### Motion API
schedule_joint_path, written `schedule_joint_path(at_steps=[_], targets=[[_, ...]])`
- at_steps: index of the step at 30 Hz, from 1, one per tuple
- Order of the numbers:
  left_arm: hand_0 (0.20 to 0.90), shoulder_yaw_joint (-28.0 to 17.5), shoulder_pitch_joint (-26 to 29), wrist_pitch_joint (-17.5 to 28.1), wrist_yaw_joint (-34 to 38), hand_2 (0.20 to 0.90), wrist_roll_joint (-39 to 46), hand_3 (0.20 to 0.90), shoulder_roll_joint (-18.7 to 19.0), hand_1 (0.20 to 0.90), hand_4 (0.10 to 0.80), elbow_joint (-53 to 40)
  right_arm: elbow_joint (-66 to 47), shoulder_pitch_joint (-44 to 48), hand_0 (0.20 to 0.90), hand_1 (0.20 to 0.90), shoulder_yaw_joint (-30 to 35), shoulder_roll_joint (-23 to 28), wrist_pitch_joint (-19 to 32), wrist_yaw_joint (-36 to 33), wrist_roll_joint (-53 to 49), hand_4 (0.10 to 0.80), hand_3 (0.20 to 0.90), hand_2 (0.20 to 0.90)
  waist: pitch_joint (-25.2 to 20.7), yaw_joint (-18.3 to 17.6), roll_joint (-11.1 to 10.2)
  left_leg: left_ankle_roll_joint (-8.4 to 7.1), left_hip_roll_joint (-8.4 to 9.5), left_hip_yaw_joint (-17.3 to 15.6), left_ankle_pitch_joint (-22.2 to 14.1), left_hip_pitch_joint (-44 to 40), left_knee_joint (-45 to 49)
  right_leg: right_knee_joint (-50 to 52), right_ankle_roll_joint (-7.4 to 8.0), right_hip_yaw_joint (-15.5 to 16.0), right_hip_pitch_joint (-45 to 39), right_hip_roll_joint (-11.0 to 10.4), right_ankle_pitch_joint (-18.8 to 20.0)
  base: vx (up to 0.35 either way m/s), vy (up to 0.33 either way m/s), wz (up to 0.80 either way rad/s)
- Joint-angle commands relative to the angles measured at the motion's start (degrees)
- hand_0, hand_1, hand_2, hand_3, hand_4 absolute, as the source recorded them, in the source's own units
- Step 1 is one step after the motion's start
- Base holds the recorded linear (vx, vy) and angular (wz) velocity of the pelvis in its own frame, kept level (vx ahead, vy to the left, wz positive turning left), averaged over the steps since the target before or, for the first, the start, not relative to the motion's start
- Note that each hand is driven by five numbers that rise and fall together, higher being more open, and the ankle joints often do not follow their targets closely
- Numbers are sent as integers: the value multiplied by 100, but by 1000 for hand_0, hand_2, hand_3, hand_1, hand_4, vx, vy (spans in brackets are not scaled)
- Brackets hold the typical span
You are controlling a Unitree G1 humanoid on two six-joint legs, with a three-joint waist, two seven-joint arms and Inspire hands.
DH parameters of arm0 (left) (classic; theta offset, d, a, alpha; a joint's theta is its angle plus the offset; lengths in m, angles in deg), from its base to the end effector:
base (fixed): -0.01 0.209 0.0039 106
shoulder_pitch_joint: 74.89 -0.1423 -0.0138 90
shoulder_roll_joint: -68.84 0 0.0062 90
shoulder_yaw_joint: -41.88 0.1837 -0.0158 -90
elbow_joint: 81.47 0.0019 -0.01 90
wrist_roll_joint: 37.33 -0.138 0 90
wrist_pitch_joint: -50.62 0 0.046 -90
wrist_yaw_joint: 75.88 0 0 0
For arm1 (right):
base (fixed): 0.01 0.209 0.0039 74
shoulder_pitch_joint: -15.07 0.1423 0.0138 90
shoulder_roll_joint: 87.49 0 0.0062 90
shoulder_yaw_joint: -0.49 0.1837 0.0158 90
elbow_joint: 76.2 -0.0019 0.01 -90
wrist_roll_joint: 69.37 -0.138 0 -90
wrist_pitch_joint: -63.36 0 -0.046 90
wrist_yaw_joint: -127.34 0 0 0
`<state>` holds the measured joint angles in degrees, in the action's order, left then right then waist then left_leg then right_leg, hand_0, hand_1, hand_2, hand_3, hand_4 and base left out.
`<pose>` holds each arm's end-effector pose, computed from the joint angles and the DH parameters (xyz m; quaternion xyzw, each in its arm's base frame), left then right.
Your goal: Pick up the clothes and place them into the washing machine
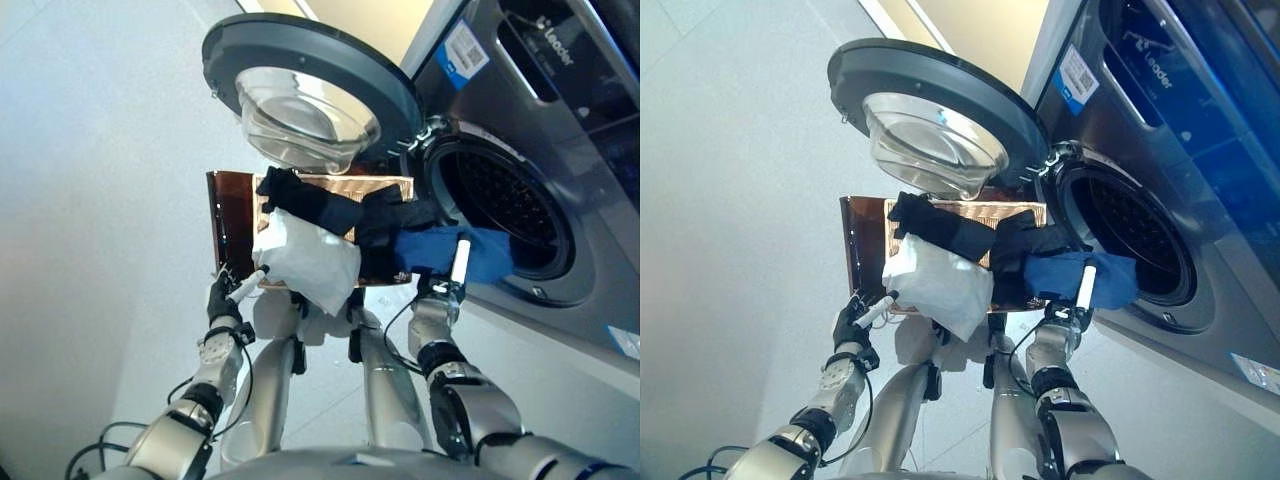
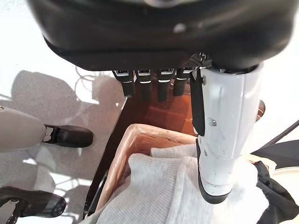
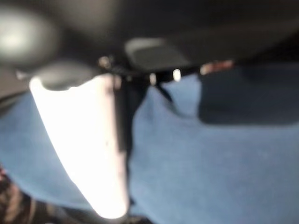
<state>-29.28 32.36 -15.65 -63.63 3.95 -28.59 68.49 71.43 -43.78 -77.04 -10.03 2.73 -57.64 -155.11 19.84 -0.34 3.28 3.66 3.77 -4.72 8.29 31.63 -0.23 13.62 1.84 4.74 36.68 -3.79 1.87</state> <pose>0.2099 0.1622 -0.0555 -0.1222 0.2052 0.1537 0.9588 0.2704 -0.1855 -0.0026 0.6059 -0.0066 -0.3807 0.6985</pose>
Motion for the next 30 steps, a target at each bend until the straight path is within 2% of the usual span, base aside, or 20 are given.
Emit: schedule_joint_path(at_steps=[1,9,20,30], targets=[[900,-80,93,172,-53,900,52,900,-103,900,800,155,-233,180,200,200,407,479,760,95,-220,300,200,200,-56,96,33,-323,85,42,-503,155,469,-753,210,81,-450,-154,288,0,0,0],[900,-22,43,139,-107,900,3,900,-67,900,800,168,126,747,200,200,548,1076,711,-160,-39,300,200,200,-95,157,103,-322,89,48,-495,211,451,-709,198,71,-354,-155,267,0,-3,0],[900,90,-182,125,-194,900,-71,900,64,900,800,37,490,1739,200,200,818,2000,889,-623,-16,300,200,200,-165,297,350,-372,88,70,-327,333,275,-571,158,42,-89,-128,218,2,-12,3],[900,215,-408,81,-229,900,-185,900,232,900,800,-124,1032,2751,200,200,552,3454,716,-1364,510,300,200,200,-320,365,549,-466,68,108,-175,309,-77,-472,150,17,103,-95,121,16,-19,3]])
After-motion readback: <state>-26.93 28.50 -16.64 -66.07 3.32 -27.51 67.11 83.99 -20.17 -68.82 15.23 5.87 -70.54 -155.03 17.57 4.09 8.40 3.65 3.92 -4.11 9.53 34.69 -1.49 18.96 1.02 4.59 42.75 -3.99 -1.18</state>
